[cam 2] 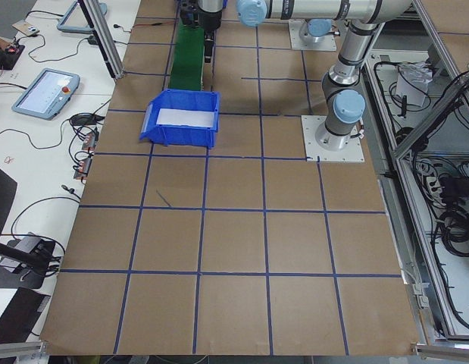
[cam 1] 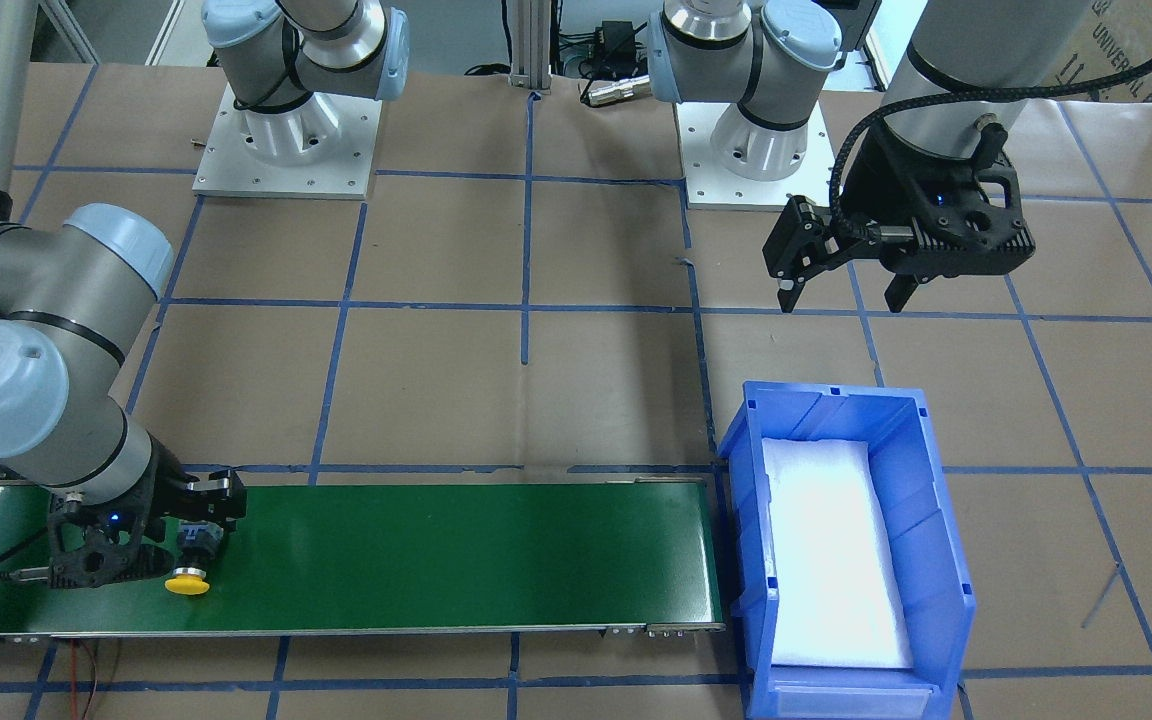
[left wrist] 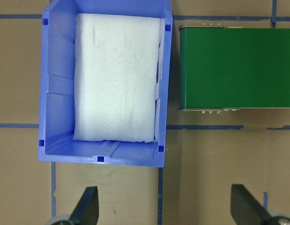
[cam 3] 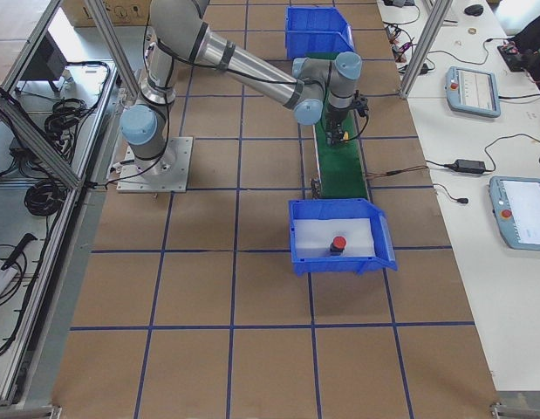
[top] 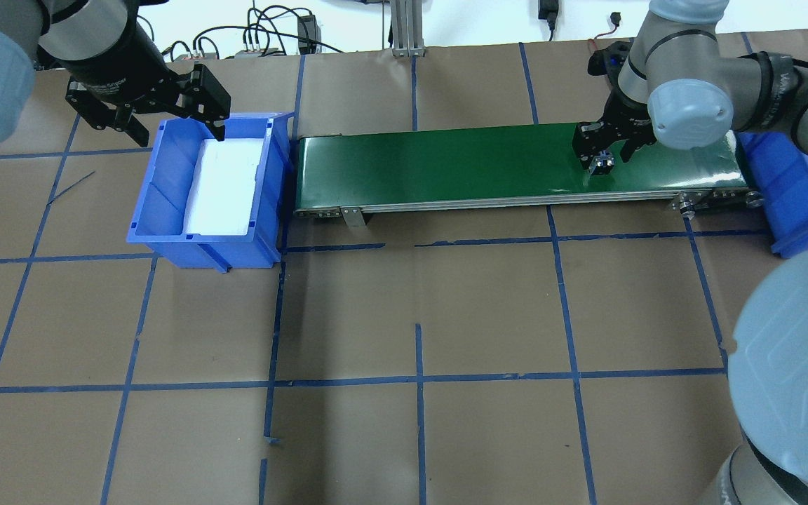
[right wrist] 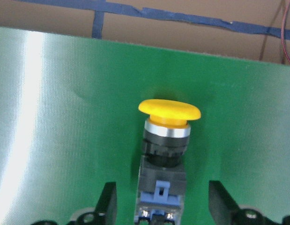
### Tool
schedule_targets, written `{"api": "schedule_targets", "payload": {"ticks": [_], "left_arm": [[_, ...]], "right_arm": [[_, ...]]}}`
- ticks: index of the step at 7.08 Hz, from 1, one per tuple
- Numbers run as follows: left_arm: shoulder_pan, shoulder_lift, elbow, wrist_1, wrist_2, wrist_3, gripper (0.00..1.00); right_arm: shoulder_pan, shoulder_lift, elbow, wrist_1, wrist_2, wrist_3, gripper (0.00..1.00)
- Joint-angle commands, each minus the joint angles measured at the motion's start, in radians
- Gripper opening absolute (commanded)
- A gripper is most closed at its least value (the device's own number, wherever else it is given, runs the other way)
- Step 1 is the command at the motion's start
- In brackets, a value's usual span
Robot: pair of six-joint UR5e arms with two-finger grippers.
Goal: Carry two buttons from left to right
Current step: 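Lower the right gripper and close it on the yellow button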
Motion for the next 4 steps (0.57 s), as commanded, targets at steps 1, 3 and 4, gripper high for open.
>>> {"api": "schedule_targets", "payload": {"ticks": [1, 3, 4], "left_arm": [[-0.001, -0.002, -0.003, 0.000, 0.000, -0.002, 1.00], [0.002, -0.002, 0.000, 0.005, 0.000, 0.001, 1.00], [0.000, -0.002, 0.006, 0.003, -0.001, -0.005, 1.00]], "right_arm": [[-0.016, 0.003, -0.002, 0.000, -0.012, 0.003, 0.09], [-0.107, -0.026, -0.014, 0.003, -0.009, -0.013, 0.05], [-0.207, -0.081, -0.019, 0.013, 0.004, -0.111, 0.05]]}}
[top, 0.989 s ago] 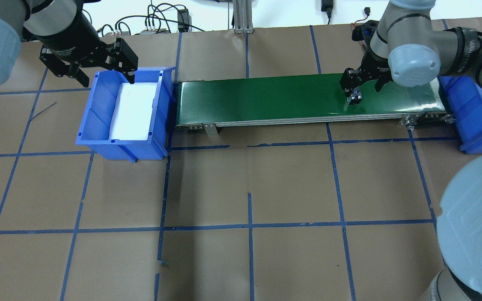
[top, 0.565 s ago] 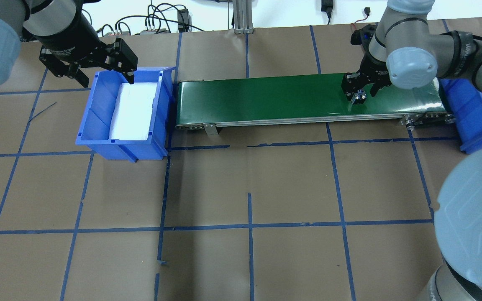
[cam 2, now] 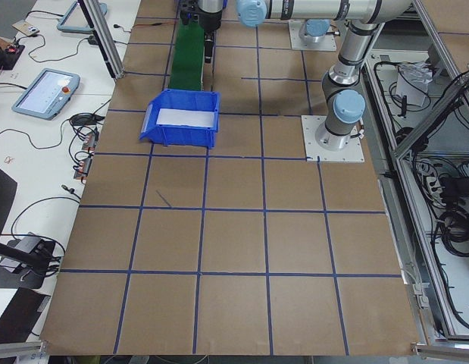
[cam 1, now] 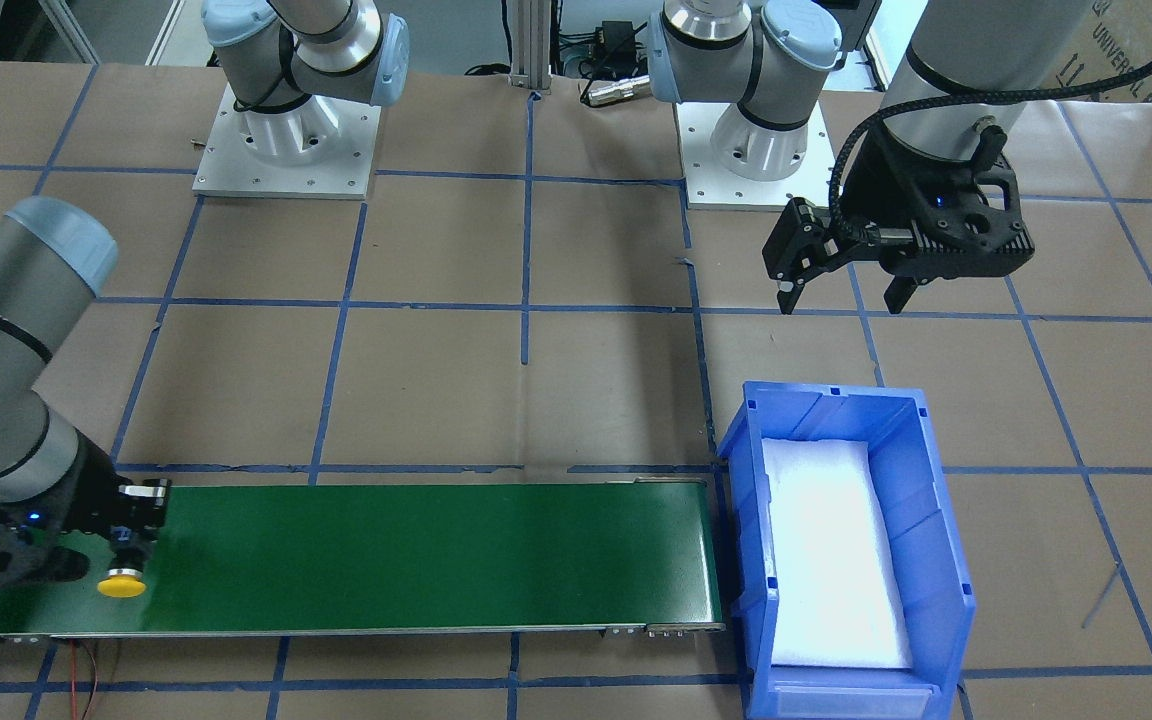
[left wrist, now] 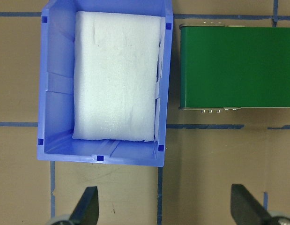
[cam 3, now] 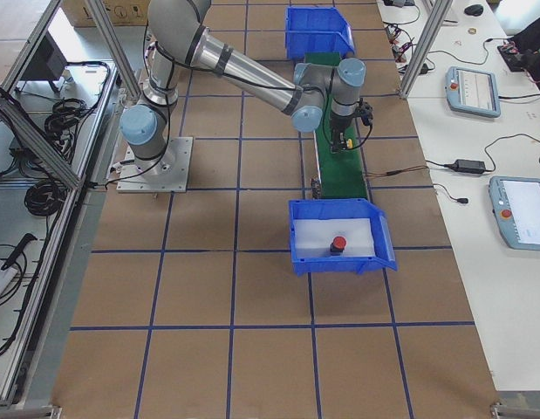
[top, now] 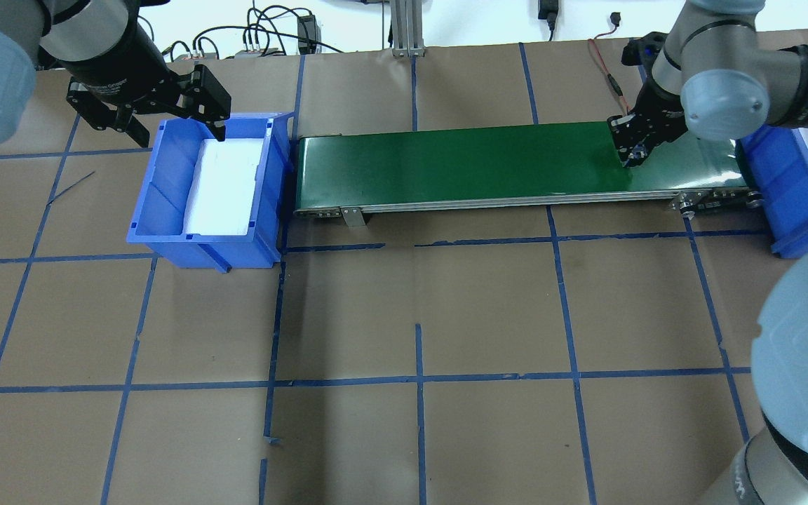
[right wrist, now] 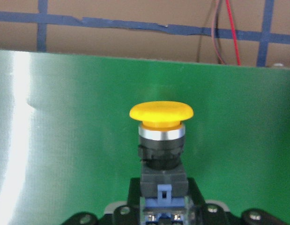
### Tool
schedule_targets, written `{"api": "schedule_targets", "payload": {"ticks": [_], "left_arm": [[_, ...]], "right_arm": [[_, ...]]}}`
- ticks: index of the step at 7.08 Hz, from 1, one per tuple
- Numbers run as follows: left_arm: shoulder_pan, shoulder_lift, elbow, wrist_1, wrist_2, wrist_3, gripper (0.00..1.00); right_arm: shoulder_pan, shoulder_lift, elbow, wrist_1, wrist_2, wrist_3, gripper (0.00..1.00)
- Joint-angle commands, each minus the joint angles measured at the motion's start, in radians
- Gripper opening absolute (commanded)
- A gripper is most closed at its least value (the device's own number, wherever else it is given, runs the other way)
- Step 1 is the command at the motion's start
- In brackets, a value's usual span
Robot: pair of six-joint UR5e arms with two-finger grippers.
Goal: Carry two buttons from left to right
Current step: 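Carry the yellow button into the far blue bin and release it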
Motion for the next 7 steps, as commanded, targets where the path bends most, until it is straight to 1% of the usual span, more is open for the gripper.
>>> {"api": "schedule_targets", "payload": {"ticks": [1, 2, 3, 4, 5, 6, 7], "left_arm": [[0.002, 0.000, 0.000, 0.000, 0.005, -0.002, 1.00], [0.000, 0.000, -0.001, 0.000, 0.002, -0.002, 1.00], [0.000, -0.002, -0.001, 0.000, 0.002, -0.002, 1.00], [0.003, -0.003, -0.001, 0.002, 0.000, 0.001, 1.00], [0.000, -0.006, -0.001, 0.000, 0.000, -0.002, 1.00], [-0.003, -0.005, -0.005, -0.003, 0.010, -0.002, 1.00], [-0.005, -0.006, -0.003, 0.000, 0.010, -0.002, 1.00]], "right_arm": [[-0.173, -0.073, -0.048, 0.014, 0.012, -0.150, 0.05], [-0.237, -0.070, -0.102, 0.030, 0.009, -0.266, 0.06], [-0.323, -0.068, -0.116, 0.041, 0.012, -0.341, 0.07], [-0.377, -0.050, -0.121, 0.058, 0.036, -0.388, 0.07], [-0.437, -0.012, -0.121, 0.058, 0.086, -0.538, 0.07], [-0.474, 0.022, -0.115, 0.058, 0.105, -0.554, 0.07], [-0.474, 0.053, -0.103, 0.058, 0.099, -0.545, 0.07]]}}
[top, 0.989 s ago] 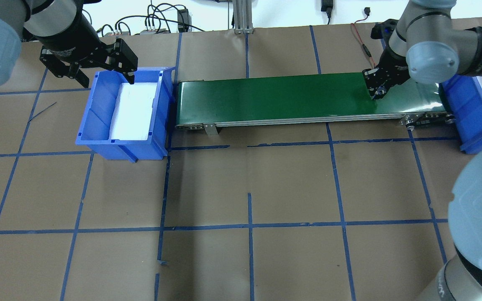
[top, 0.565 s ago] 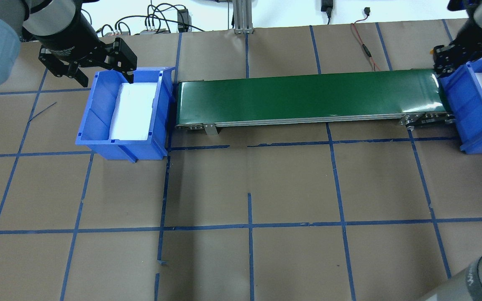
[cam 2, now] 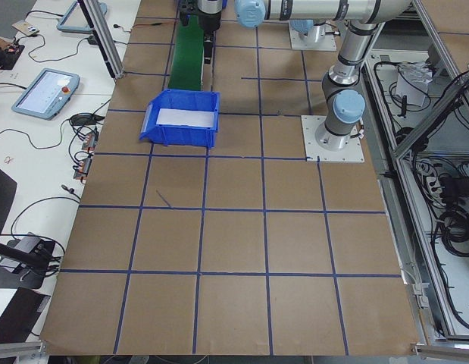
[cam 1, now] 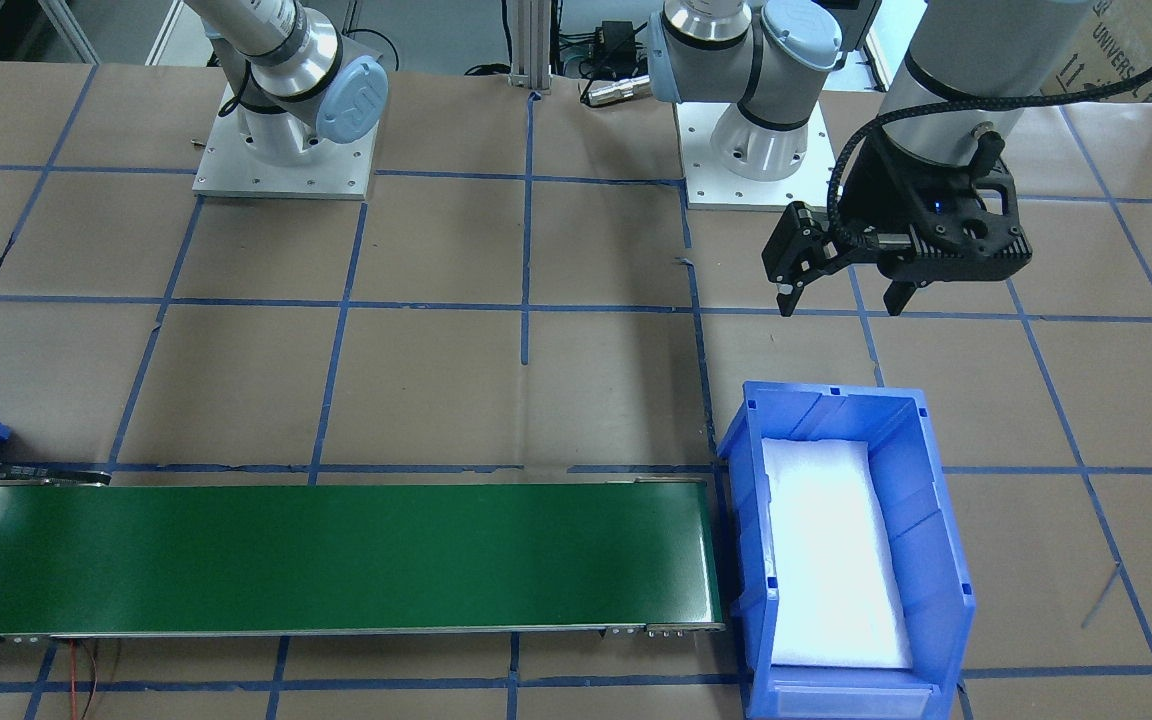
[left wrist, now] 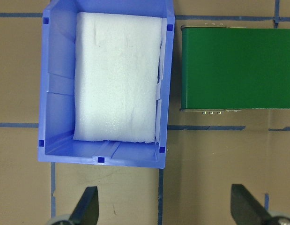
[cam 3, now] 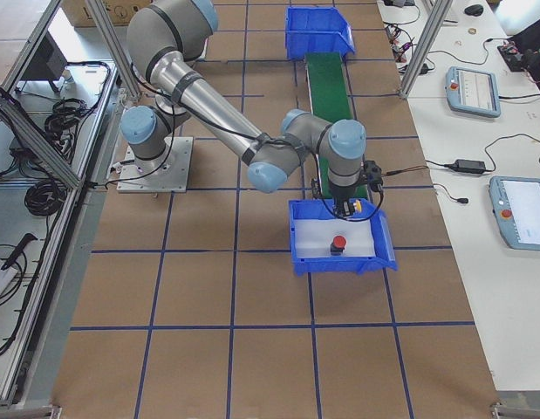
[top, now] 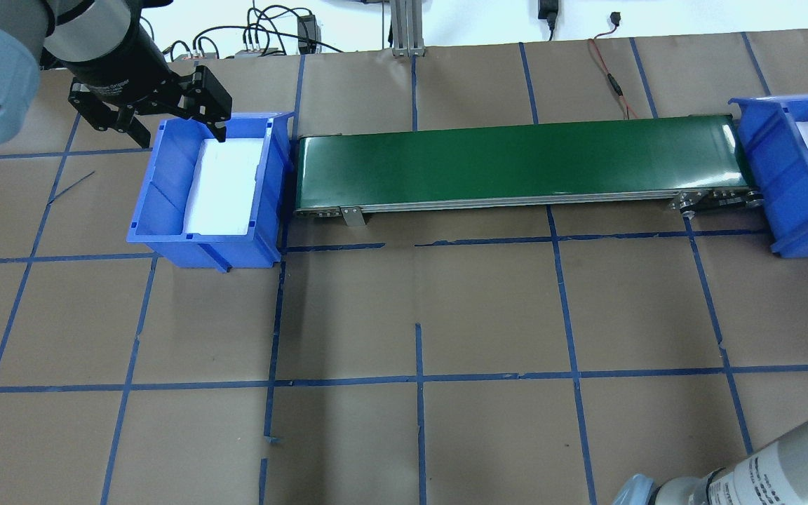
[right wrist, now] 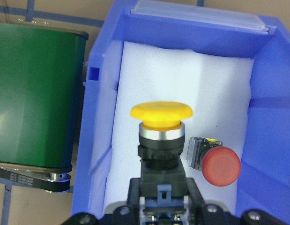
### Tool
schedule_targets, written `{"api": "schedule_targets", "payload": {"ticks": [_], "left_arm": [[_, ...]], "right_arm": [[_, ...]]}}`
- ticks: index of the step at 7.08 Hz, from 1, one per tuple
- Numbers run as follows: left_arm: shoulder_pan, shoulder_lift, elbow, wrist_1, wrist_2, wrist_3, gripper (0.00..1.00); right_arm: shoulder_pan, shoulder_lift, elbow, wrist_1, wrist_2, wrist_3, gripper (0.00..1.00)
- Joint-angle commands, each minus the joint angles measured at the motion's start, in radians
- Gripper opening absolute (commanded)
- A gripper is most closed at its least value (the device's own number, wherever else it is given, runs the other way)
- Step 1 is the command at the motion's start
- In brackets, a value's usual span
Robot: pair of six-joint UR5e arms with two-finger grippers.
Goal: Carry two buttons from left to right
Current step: 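Carry the yellow button into the far blue bin and release it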
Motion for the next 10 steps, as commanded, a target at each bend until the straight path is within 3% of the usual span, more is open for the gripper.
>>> {"api": "schedule_targets", "payload": {"ticks": [1, 4, 5, 6, 7, 9, 10], "left_arm": [[0.002, -0.004, 0.003, 0.004, -0.002, 0.007, 1.00], [-0.001, -0.004, 0.003, 0.020, -0.005, 0.001, 1.00], [-0.001, -0.003, 0.003, 0.020, -0.005, 0.001, 1.00], [0.001, -0.003, 0.002, 0.020, -0.003, 0.001, 1.00], [0.001, -0.004, 0.003, 0.020, -0.003, 0.003, 1.00], [0.002, -0.003, 0.003, 0.021, -0.003, 0.004, 1.00], [0.002, -0.003, 0.003, 0.021, -0.003, 0.006, 1.00]], "right_arm": [[-0.024, 0.054, 0.014, 0.012, -0.002, 0.022, 0.07], [-0.024, 0.104, 0.019, 0.022, 0.004, 0.043, 0.10], [-0.024, 0.103, 0.020, 0.015, 0.001, 0.043, 0.31], [-0.024, 0.099, 0.020, 0.012, -0.014, 0.035, 0.89], [-0.024, 0.089, 0.014, 0.010, -0.014, 0.035, 0.99], [-0.020, 0.028, 0.012, 0.027, -0.019, 0.035, 1.00], [-0.012, -0.043, 0.014, 0.108, -0.025, 0.033, 1.00]]}}
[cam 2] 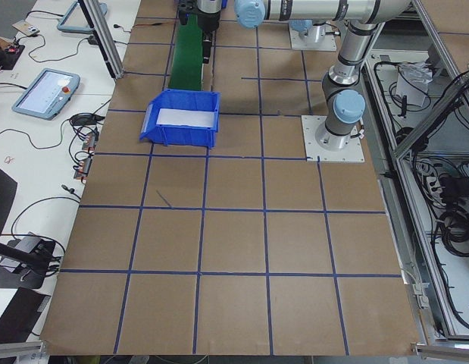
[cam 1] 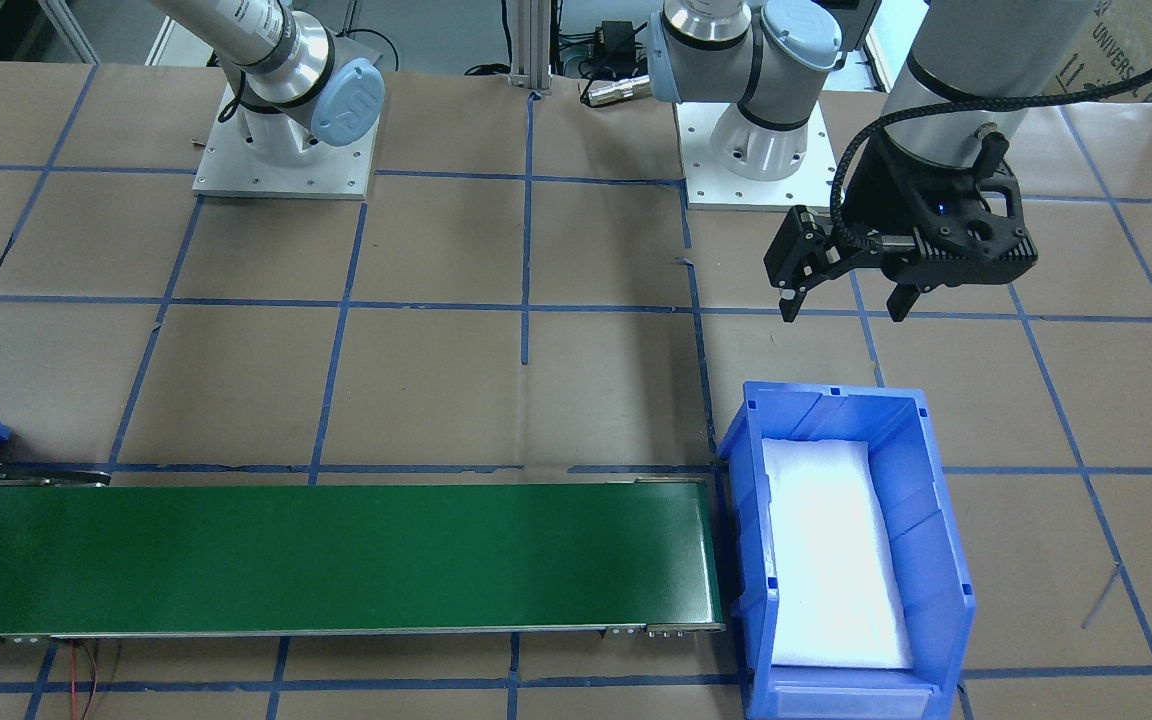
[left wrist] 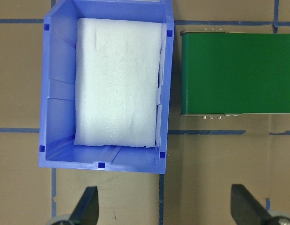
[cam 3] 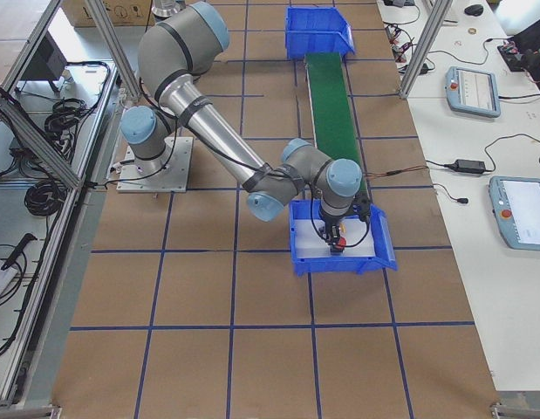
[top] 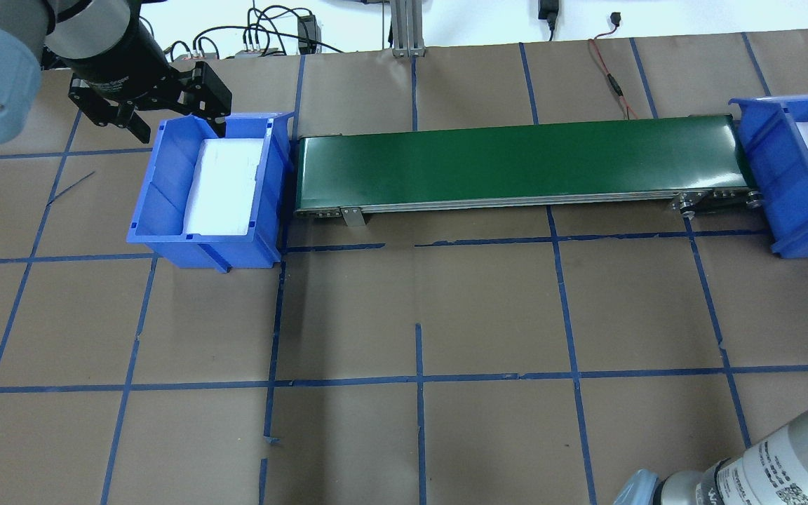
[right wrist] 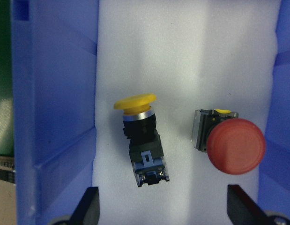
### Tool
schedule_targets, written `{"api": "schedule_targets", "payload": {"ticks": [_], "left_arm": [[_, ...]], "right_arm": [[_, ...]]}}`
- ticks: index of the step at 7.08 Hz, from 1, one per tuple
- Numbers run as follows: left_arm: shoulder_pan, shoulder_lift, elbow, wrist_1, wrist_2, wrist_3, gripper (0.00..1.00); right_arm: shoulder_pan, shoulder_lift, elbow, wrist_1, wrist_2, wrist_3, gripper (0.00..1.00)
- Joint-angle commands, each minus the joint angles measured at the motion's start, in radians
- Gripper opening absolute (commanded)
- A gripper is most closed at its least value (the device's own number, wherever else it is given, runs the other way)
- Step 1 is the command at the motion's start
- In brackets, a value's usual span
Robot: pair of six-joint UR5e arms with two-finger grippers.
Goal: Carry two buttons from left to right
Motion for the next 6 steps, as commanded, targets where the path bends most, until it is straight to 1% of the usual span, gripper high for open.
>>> {"api": "schedule_targets", "payload": {"ticks": [1, 2, 3, 4, 5, 6], "left_arm": [[-0.001, 0.000, -0.001, 0.000, 0.003, 0.001, 1.00], [-0.001, 0.000, -0.003, -0.001, 0.003, 0.001, 1.00], [-0.004, 0.002, -0.004, -0.007, 0.008, 0.003, 1.00], [-0.004, 0.002, -0.004, -0.004, 0.009, 0.003, 1.00], [-0.007, 0.008, -0.001, -0.011, 0.006, 0.003, 1.00], [-0.009, 0.006, -0.001, -0.039, 0.009, 0.003, 1.00]], "right_arm": [[0.034, -0.171, 0.004, 0.180, -0.008, 0.000, 1.00], [0.077, -0.253, 0.016, 0.247, -0.020, 0.006, 1.00], [0.158, -0.310, 0.048, 0.290, -0.043, 0.009, 1.00], [0.247, -0.379, 0.085, 0.336, -0.074, 0.072, 1.00], [0.327, -0.427, 0.094, 0.362, -0.082, 0.167, 1.00], [0.413, -0.447, 0.090, 0.364, -0.083, 0.268, 1.00]]}}
